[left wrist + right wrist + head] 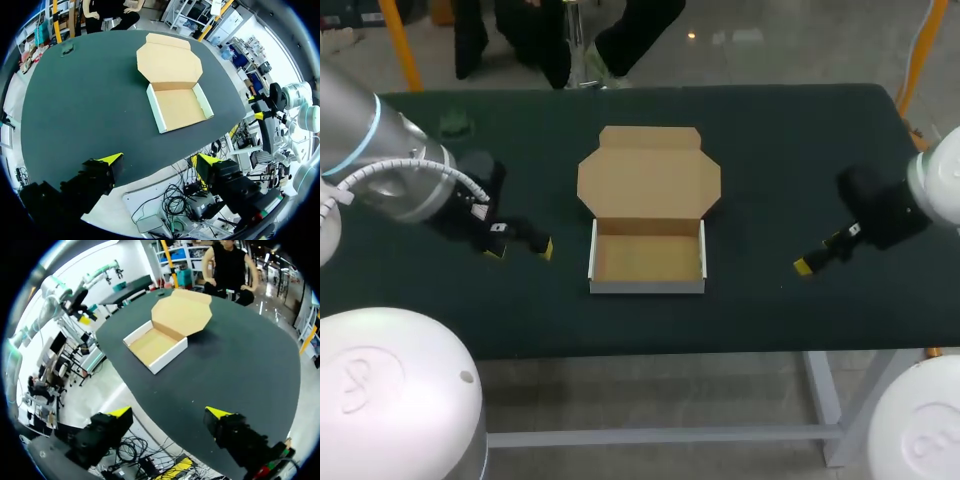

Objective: Assemble the packaging by folding the flat box into shape, placing the metal phone stand inside, and closing the box properly

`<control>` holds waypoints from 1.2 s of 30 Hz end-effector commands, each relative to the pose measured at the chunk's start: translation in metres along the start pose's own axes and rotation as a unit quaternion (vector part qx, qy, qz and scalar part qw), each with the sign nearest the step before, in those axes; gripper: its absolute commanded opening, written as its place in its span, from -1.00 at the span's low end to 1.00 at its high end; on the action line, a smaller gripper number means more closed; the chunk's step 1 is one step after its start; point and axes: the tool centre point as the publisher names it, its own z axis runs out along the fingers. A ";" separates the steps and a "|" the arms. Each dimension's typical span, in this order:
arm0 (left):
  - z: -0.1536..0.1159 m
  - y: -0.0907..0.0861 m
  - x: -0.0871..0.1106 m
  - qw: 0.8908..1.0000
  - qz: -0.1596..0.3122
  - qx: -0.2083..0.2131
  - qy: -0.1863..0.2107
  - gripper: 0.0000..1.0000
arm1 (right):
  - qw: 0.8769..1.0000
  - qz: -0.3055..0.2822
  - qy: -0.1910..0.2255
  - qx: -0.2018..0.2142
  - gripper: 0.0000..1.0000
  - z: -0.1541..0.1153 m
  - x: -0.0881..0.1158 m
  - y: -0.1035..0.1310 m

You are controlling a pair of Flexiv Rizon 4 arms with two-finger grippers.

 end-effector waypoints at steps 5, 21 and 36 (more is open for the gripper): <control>-0.028 -0.001 0.001 0.999 -0.040 -0.003 -0.025 1.00 | 0.997 0.070 -0.021 0.010 1.00 -0.032 0.008 -0.010; -0.057 0.003 0.005 0.992 -0.093 -0.022 -0.078 1.00 | 0.978 0.196 -0.055 0.050 1.00 -0.065 0.005 -0.008; -0.062 0.002 0.003 0.989 -0.122 -0.029 -0.076 1.00 | 0.964 0.246 -0.067 0.070 1.00 -0.071 0.000 -0.007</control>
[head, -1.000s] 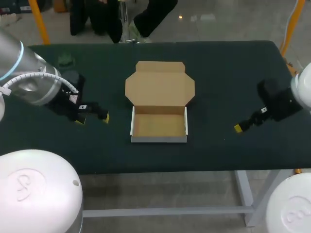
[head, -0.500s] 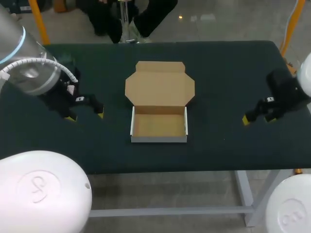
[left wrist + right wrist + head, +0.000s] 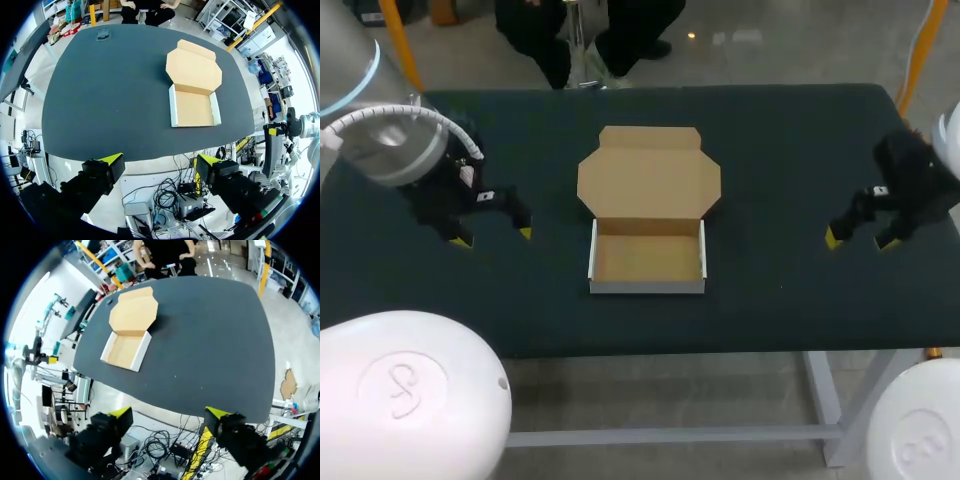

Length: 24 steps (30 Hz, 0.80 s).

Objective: Assemble the packaging by folding the flat box into shape, placing the metal phone stand inside, and closing the box properly

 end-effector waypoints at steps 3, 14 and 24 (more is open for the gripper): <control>0.000 -0.001 -0.002 1.000 -0.007 -0.007 0.000 1.00 | 1.000 0.008 0.001 0.004 1.00 -0.006 0.001 0.004; 0.000 0.000 -0.004 1.000 -0.013 -0.009 -0.009 1.00 | 1.000 0.012 -0.011 0.004 1.00 -0.010 0.002 0.009; 0.000 0.001 -0.006 1.000 -0.020 -0.010 -0.010 1.00 | 1.000 0.019 -0.016 0.006 1.00 -0.011 0.002 0.009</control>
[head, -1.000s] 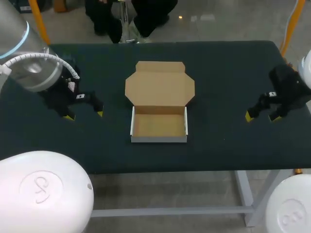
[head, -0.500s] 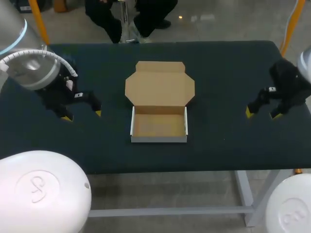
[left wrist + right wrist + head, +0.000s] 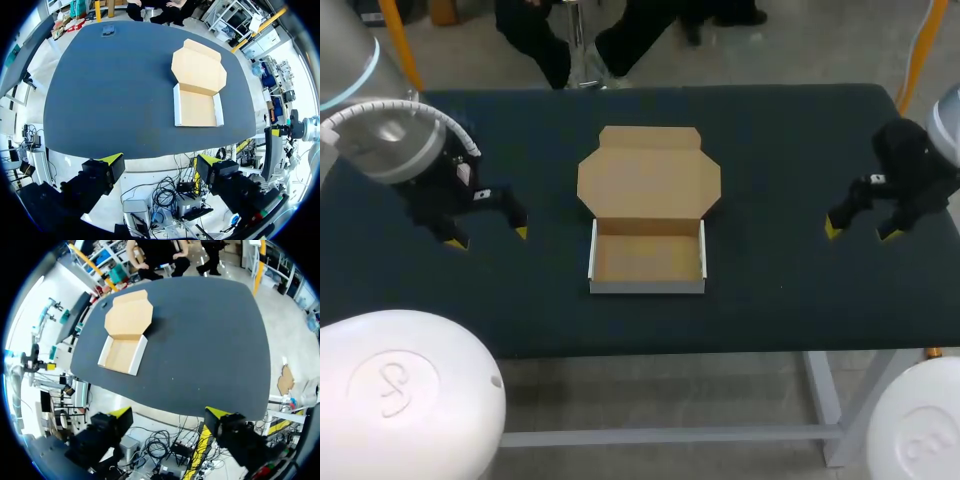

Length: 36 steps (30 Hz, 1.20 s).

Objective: Assemble the packaging by folding the flat box into shape, placing the metal phone stand inside, and closing the box properly

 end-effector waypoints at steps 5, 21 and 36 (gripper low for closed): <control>0.004 -0.001 -0.004 1.000 -0.003 -0.001 -0.004 1.00 | 1.000 0.000 0.000 0.002 1.00 -0.003 0.001 0.000; 0.044 -0.029 -0.042 1.000 0.009 0.000 -0.019 1.00 | 1.000 0.000 0.000 0.002 1.00 -0.003 0.001 0.000; 0.099 -0.075 -0.076 0.999 0.017 -0.016 -0.047 1.00 | 1.000 0.000 0.000 0.002 1.00 -0.003 0.001 0.000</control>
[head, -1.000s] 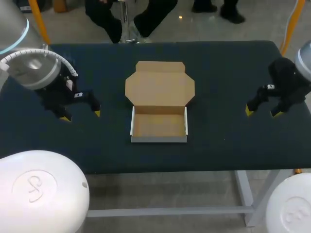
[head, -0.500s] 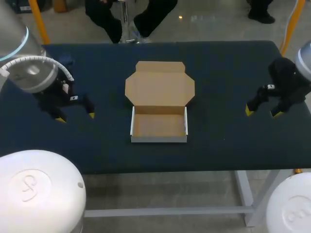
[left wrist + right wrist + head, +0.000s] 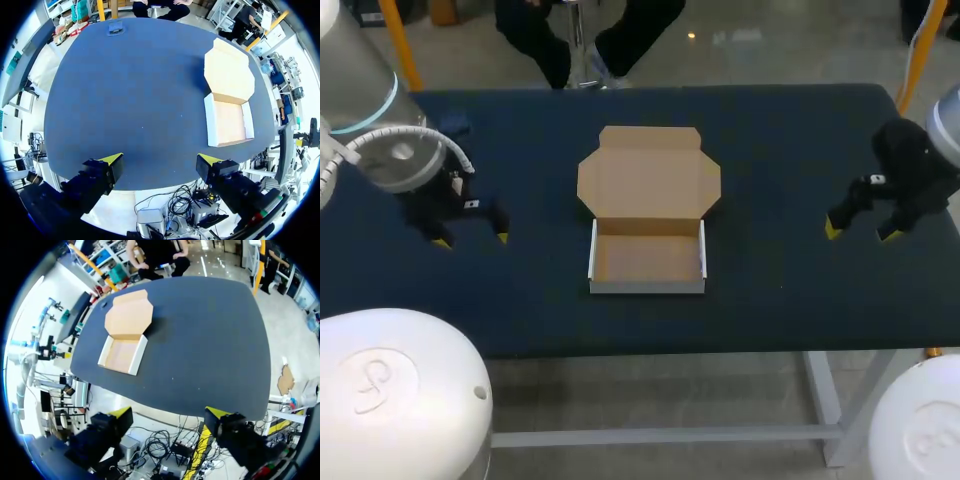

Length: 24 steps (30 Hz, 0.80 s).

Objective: Assemble the packaging by folding the flat box into shape, placing the metal phone stand inside, and closing the box properly

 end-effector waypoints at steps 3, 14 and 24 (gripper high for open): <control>0.033 -0.031 -0.005 1.000 0.001 -0.023 -0.011 1.00 | 1.000 0.000 0.000 0.002 1.00 -0.003 0.001 0.000; 0.052 -0.058 -0.026 0.999 -0.021 -0.032 0.001 1.00 | 1.000 0.000 0.000 0.002 1.00 -0.003 0.001 0.000; 0.052 -0.058 -0.026 0.999 -0.021 -0.032 0.001 1.00 | 1.000 0.000 0.000 0.002 1.00 -0.003 0.001 0.000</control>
